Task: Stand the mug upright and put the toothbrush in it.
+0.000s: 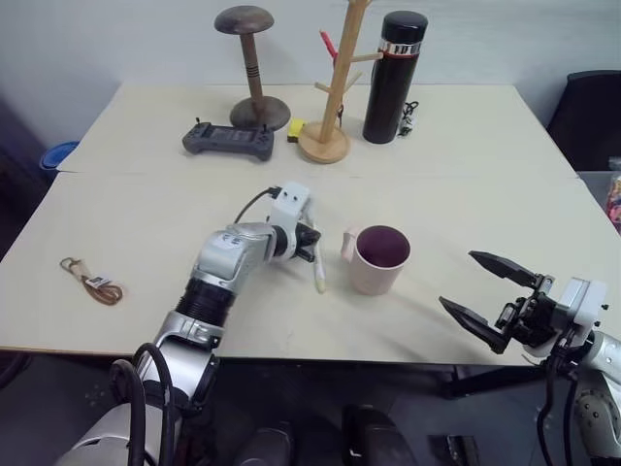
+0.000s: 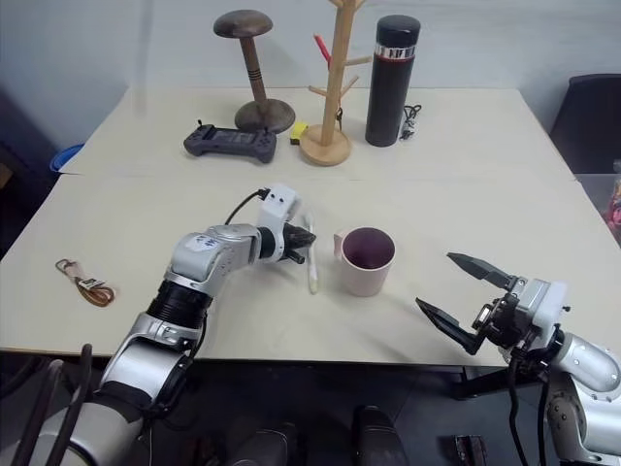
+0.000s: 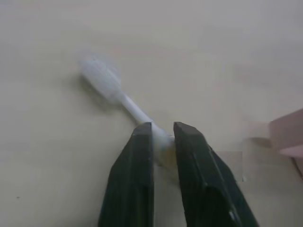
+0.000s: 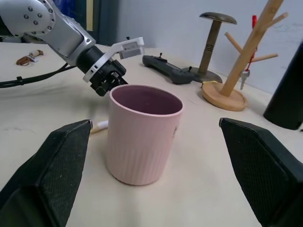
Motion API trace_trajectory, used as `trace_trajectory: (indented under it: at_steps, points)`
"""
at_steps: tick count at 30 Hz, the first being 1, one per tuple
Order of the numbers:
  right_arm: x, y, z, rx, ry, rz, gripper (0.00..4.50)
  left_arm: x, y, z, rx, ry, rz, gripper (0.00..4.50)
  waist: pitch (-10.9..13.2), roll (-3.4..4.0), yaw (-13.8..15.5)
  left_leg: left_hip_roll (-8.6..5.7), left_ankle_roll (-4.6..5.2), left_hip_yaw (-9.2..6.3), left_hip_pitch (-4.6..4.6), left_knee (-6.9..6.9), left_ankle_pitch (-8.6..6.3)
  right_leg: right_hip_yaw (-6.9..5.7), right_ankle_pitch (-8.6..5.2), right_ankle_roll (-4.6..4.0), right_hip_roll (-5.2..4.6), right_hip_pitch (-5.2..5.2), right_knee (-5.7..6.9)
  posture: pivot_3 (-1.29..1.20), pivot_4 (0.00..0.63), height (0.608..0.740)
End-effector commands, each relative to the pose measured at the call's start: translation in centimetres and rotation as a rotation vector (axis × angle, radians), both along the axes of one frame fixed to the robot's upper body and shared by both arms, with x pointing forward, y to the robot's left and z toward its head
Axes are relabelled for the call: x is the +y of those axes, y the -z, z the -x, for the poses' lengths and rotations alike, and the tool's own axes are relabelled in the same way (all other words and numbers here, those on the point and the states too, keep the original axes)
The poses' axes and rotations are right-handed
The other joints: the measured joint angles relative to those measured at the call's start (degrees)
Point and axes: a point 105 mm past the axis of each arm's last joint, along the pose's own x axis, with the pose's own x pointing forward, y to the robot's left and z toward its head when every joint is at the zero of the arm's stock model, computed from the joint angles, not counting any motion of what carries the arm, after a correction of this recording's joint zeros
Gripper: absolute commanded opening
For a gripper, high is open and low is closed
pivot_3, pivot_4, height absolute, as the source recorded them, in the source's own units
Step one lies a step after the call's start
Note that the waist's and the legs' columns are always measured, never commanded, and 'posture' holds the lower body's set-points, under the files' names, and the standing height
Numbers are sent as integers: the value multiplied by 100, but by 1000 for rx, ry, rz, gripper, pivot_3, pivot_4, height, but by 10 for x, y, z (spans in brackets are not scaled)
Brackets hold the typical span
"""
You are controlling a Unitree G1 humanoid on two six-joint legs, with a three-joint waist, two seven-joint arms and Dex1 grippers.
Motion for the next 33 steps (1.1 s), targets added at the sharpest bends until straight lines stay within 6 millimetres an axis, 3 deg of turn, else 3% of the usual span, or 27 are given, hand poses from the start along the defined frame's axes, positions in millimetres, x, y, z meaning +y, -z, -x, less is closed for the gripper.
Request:
trace_trajectory:
  at_steps: [1, 4, 6, 8, 13, 16, 18, 21, 23, 26, 33]
  points:
    - [-2, -10, 5, -33, 12, -1, 4500, 37, -18, -11, -97, -92, 145, 32, 1, 1, -62, 3, -3, -1, 0, -2, 0, -3, -2, -3, 2, -2, 2, 0, 150, 740]
    - [-5, -9, 11, -12, 24, -19, 4500, 31, -68, -5, -264, 49, 411, 32, 8, -9, -50, 5, -6, -3, -35, 5, 2, -9, -3, -5, 2, -35, 7, 0, 150, 740]
    - [-9, -8, 14, -6, 48, -20, 4500, 26, -82, 1, -308, 133, 473, 32, 8, -10, 11, -4, -6, -8, -77, 32, 2, -14, -2, -5, -8, -71, 18, 0, 150, 740]
    - [-11, -6, 18, 0, 67, -18, 4500, 19, -84, 4, -310, 202, 470, 32, 8, -10, 67, -13, -5, -7, -87, 36, 3, -14, -1, -2, -13, -79, 19, 0, 150, 740]
    - [-11, -6, 23, 3, 93, -20, 4500, 15, -60, 1, -158, 172, 296, 32, 7, -10, 66, -15, -4, -4, -83, 31, 3, -8, -1, -2, -12, -77, 19, 0, 150, 740]
    - [-12, -5, 24, 4, 104, -15, 4500, 5, -54, 16, -99, 238, 199, 494, 7, -10, 30, -12, -3, 1, -81, 21, 3, 0, -1, -2, -8, -83, 24, 0, 150, 740]
    - [-14, -4, 24, 6, 109, -12, 4500, -3, -49, 29, -23, 259, 163, 1061, 8, -11, 12, -8, -3, 2, -83, 18, 3, 0, -1, -2, -5, -88, 25, 0, 150, 740]
    - [-14, -4, 22, 5, 109, -12, 4500, -15, -31, 39, 106, 153, 91, 1890, 7, -10, 21, -8, -3, 2, -82, 19, 3, 3, -1, -2, -6, -84, 24, 0, 150, 740]
    - [-12, -4, 20, 2, 102, -14, 4500, -21, -28, 38, 146, 87, 138, 2422, 7, -11, 78, -12, 0, 1, -81, 22, 5, 3, -1, -2, -9, -81, 24, 0, 150, 740]
    - [-9, -5, 18, 1, 76, -11, 4500, -25, -13, 28, 138, 7, 46, 3241, 9, -12, 77, -14, 2, 3, -83, 24, 5, 3, 0, -1, -9, -83, 24, 0, 150, 740]
    - [-6, -10, 14, -14, 48, -11, 4500, -46, 16, 15, 156, 25, -105, 3241, 6, -11, 106, -16, -2, 7, -64, 19, 7, 4, 0, 0, -11, -66, 23, 0, 150, 740]
